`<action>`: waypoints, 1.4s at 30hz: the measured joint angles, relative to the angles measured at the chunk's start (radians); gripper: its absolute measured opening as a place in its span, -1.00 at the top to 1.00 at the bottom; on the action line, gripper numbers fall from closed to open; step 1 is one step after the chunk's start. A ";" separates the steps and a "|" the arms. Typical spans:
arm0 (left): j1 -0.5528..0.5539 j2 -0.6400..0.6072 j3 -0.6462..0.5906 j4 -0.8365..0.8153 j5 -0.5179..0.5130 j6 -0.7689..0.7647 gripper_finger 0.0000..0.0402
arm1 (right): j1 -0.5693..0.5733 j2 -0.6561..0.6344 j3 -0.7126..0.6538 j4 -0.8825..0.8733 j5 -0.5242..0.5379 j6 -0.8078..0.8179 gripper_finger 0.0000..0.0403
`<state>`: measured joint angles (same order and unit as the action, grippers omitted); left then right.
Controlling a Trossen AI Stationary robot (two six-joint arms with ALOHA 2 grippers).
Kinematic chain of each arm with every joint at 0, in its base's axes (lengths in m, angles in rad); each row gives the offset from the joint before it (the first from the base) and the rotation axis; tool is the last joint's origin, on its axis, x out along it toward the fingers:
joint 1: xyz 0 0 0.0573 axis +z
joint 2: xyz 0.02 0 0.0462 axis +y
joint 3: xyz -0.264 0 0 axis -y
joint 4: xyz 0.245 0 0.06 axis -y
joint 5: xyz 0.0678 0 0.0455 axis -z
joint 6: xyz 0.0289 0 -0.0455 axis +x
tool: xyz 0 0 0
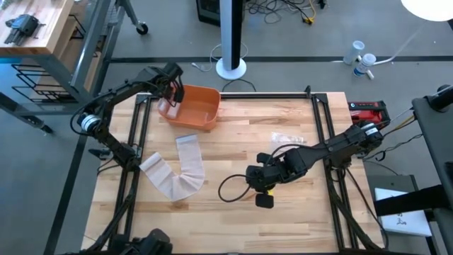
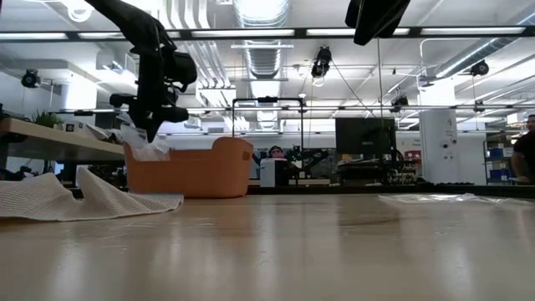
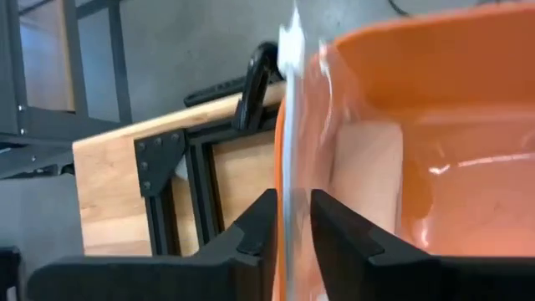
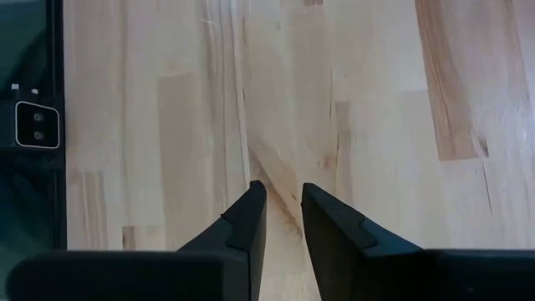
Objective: Roll bandage
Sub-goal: Put the transparent zip bag with the rolled white bandage into the orange bin, then roll the white bandage
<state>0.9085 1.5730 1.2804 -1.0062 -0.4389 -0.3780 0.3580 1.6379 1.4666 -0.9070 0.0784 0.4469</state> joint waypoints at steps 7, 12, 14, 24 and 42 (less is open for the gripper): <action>0.011 0.000 0.000 -0.063 0.001 -0.014 0.43 | 0.000 0.000 0.000 0.000 0.000 0.006 0.70; 0.011 -0.015 0.004 -0.070 -0.025 0.032 0.27 | 0.000 0.000 -0.001 -0.001 0.000 -0.002 0.76; 0.011 -0.024 0.019 -0.085 -0.041 0.044 0.23 | 0.000 0.000 -0.001 -0.001 0.000 -0.006 0.77; 0.010 -0.104 0.135 -0.133 -0.050 0.062 0.22 | 0.000 0.000 -0.001 -0.001 0.000 -0.053 0.76; 0.007 -0.290 0.200 -0.243 0.113 0.017 0.45 | -0.001 0.000 -0.018 0.007 0.088 -0.115 0.75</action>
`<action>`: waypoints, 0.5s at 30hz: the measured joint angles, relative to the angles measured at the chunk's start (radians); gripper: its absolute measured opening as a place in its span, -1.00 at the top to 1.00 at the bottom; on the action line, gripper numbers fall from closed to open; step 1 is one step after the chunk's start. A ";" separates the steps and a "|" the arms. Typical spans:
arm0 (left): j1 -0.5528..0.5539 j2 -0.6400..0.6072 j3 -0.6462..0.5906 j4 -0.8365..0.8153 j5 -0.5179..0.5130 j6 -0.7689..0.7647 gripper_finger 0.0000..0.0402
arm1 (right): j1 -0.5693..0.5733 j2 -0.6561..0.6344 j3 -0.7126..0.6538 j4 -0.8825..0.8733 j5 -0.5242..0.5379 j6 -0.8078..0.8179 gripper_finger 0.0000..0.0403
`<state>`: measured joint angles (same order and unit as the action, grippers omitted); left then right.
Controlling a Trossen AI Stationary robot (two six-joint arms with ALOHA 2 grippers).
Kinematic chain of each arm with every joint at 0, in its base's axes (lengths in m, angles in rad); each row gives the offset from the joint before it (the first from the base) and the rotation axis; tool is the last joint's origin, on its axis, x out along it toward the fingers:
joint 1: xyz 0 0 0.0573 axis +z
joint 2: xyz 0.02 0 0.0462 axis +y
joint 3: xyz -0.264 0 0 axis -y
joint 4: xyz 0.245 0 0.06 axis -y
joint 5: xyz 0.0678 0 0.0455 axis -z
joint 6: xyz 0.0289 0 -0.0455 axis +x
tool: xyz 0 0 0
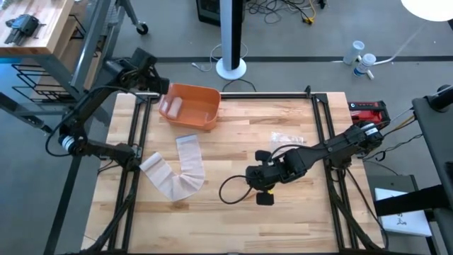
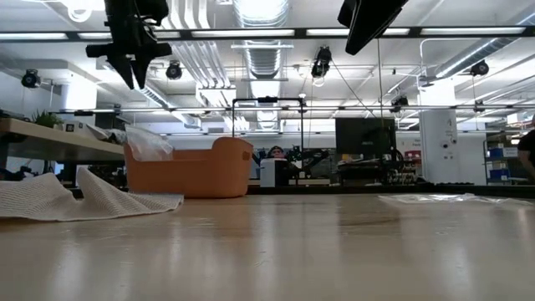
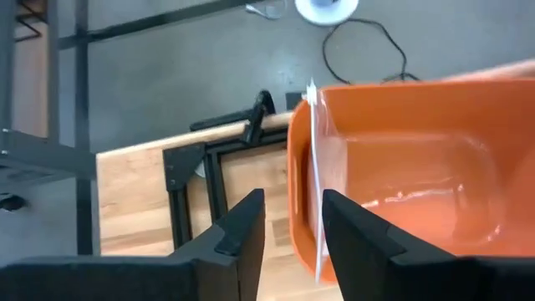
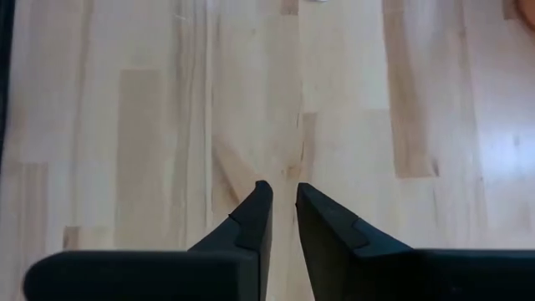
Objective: Roll bandage
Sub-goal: Roll the white bandage
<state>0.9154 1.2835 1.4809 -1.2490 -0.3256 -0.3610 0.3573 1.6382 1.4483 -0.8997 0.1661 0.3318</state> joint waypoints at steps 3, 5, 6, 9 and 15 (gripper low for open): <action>-0.003 -0.020 -0.042 0.001 0.008 0.001 0.46 | 0.000 0.000 0.000 0.001 0.019 -0.004 0.78; -0.006 -0.031 -0.074 0.013 0.041 0.005 0.47 | -0.001 0.000 0.000 0.007 0.020 -0.004 0.80; -0.007 -0.037 -0.094 0.028 0.066 0.007 0.47 | -0.001 0.000 0.000 0.012 0.020 -0.004 0.81; -0.034 -0.068 -0.175 0.082 0.171 0.008 0.46 | -0.001 0.000 -0.003 0.037 0.020 -0.012 0.82; -0.197 -0.190 -0.402 0.357 0.303 -0.078 0.41 | 0.000 0.000 -0.005 0.056 0.020 -0.028 0.80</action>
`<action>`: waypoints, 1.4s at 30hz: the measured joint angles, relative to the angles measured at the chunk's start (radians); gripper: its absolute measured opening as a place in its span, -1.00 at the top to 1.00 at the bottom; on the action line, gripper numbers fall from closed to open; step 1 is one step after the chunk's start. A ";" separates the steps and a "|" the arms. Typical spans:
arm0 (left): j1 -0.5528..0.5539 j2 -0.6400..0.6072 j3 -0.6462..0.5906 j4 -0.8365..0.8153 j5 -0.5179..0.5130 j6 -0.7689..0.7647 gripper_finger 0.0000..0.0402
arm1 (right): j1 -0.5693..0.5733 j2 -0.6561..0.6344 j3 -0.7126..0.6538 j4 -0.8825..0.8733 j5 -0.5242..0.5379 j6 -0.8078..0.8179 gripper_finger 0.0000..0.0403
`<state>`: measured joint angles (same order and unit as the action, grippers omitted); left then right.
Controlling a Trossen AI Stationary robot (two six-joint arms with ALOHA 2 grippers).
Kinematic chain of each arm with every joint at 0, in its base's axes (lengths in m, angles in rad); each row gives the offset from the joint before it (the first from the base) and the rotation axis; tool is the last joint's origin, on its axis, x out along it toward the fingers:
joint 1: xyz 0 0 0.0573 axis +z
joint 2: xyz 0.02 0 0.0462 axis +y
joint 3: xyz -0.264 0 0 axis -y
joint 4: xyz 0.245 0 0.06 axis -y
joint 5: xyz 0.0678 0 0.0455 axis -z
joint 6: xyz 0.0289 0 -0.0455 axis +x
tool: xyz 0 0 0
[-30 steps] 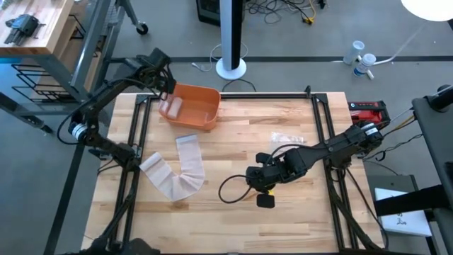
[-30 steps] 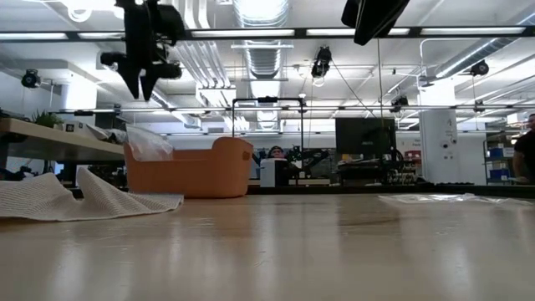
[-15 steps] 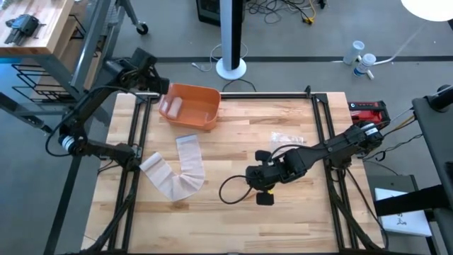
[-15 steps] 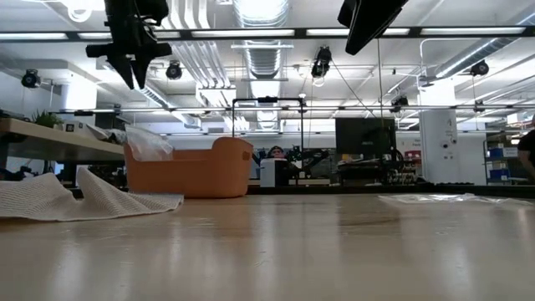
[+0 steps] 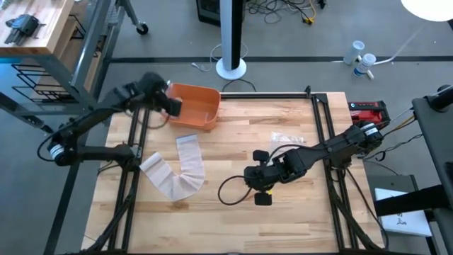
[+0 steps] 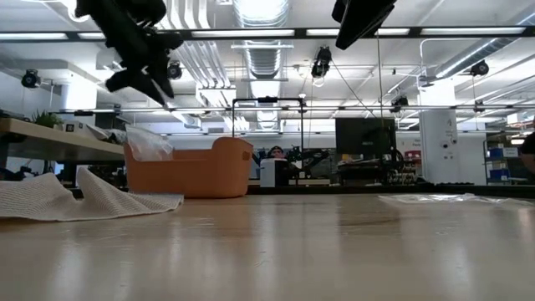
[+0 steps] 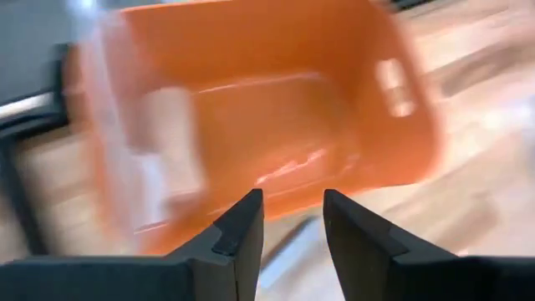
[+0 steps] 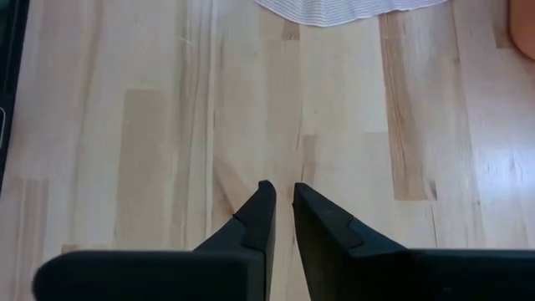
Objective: Roll bandage
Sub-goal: Roll the white bandage
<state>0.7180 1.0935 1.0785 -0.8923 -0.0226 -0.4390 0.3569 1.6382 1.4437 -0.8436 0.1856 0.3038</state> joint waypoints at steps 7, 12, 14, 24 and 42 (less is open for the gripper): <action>-0.338 -0.129 -0.344 0.681 -0.018 -0.089 0.37 | -0.001 0.000 -0.001 0.054 0.002 -0.029 0.75; -0.453 -0.114 -0.551 1.205 -0.050 0.115 0.34 | -0.002 0.000 -0.011 0.138 0.026 -0.044 0.72; -0.471 -0.102 -0.605 1.315 -0.043 0.172 0.35 | -0.002 0.000 -0.021 0.160 0.027 -0.046 0.71; -0.497 -0.153 -0.604 1.214 0.204 0.234 0.46 | -0.004 0.024 -0.139 0.392 0.026 -0.144 0.78; -0.536 -0.138 -0.395 -0.024 -0.069 -0.215 0.52 | 0.005 0.203 -0.140 0.551 -0.010 -0.171 0.46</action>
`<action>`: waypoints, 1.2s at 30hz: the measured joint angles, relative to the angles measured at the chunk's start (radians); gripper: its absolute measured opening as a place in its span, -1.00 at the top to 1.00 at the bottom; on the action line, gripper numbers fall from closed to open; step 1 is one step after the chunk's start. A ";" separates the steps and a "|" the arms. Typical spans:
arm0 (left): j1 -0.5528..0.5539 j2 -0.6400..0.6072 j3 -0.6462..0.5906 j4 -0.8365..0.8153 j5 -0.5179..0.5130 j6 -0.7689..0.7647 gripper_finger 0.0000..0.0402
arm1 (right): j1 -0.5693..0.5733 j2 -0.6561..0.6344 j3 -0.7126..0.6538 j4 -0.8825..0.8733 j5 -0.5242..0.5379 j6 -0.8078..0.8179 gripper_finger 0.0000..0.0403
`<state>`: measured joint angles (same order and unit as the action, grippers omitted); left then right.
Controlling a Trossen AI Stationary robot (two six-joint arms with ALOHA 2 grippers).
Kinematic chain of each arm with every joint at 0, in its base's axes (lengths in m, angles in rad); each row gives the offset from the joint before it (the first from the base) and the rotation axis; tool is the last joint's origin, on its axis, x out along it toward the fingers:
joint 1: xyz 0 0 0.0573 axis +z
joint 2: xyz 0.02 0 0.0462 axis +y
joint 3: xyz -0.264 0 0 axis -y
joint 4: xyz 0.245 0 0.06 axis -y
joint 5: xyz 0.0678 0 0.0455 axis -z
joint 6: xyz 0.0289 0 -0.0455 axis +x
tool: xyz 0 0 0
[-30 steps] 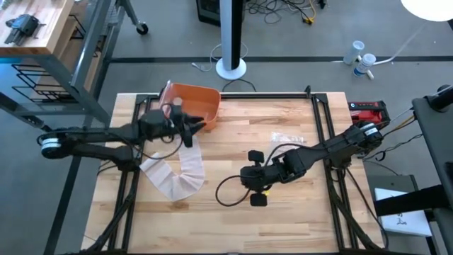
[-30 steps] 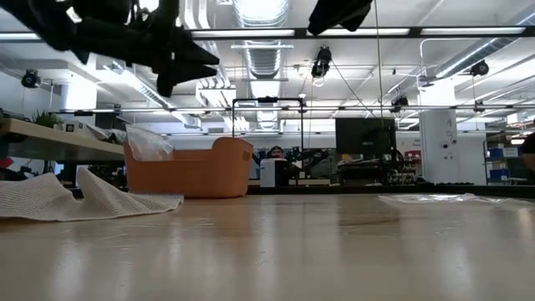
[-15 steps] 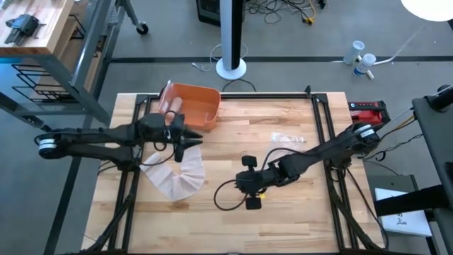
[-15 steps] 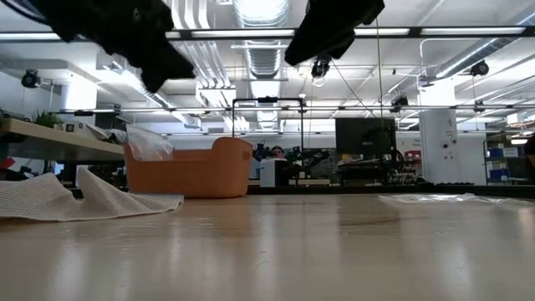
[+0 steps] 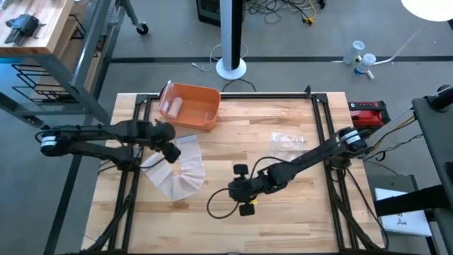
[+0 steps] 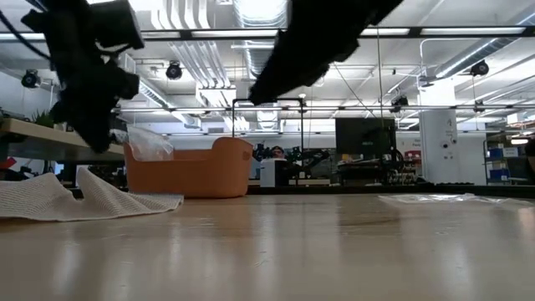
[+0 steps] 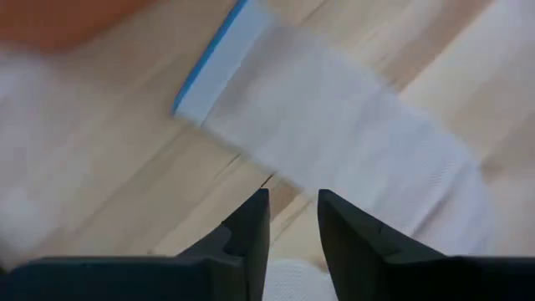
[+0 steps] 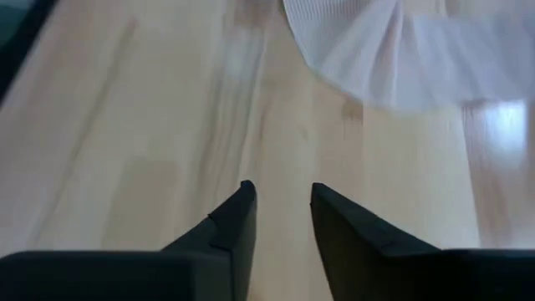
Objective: Roll bandage
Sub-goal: Roll the white bandage
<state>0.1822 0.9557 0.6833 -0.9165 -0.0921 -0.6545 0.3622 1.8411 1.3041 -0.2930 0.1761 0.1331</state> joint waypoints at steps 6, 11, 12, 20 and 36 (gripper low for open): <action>0.000 0.010 -0.080 -0.032 -0.001 -0.060 0.36 | -0.002 0.009 0.001 0.117 0.008 -0.078 0.24; 0.000 0.026 -0.103 -0.121 0.000 -0.111 0.30 | -0.003 0.008 0.001 0.127 0.008 -0.123 0.14; 0.000 0.033 -0.103 -0.136 0.002 -0.117 0.30 | -0.005 0.008 0.001 0.129 0.008 -0.131 0.13; 0.001 0.105 -0.077 -0.203 0.057 -0.045 0.44 | -0.021 0.010 0.001 0.157 0.011 -0.136 0.06; 0.005 0.420 0.073 -0.361 0.067 0.048 0.32 | -0.020 0.010 0.001 0.149 0.006 -0.152 -0.19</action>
<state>0.1867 1.3761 0.7568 -1.2775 -0.0255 -0.6061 0.3424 1.8507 1.3052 -0.1437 0.1822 -0.0189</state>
